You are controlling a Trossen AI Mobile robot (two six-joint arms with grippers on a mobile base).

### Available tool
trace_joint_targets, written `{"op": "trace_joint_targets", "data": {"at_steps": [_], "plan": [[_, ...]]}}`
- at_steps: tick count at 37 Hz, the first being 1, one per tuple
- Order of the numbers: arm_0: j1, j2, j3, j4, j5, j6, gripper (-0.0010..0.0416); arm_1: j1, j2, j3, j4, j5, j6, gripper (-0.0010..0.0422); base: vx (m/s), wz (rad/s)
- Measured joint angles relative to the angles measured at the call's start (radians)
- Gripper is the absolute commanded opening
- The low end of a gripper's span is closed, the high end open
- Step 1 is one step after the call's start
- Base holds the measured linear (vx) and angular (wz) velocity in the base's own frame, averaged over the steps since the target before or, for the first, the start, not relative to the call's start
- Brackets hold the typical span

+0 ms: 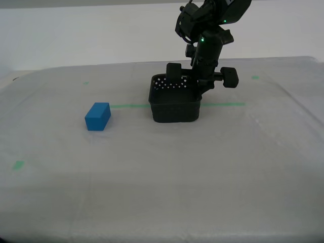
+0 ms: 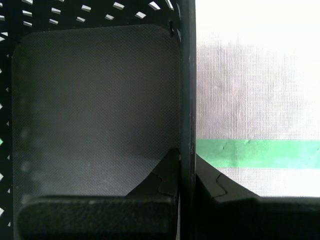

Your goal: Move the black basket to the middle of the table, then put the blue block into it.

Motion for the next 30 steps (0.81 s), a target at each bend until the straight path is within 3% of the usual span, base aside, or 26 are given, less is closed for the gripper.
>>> {"op": "trace_joint_targets", "data": {"at_steps": [11, 30], "plan": [[0.000, 0.000, 0.000, -0.009, 0.002, 0.000, 0.0024, 0.000, 0.000, 0.000, 0.000, 0.000, 0.000, 0.0000, 0.000, 0.000], [0.000, -0.017, 0.000, -0.037, 0.008, -0.016, 0.0133, 0.000, 0.000, 0.000, 0.000, 0.000, 0.000, 0.0000, 0.000, 0.000]]}}
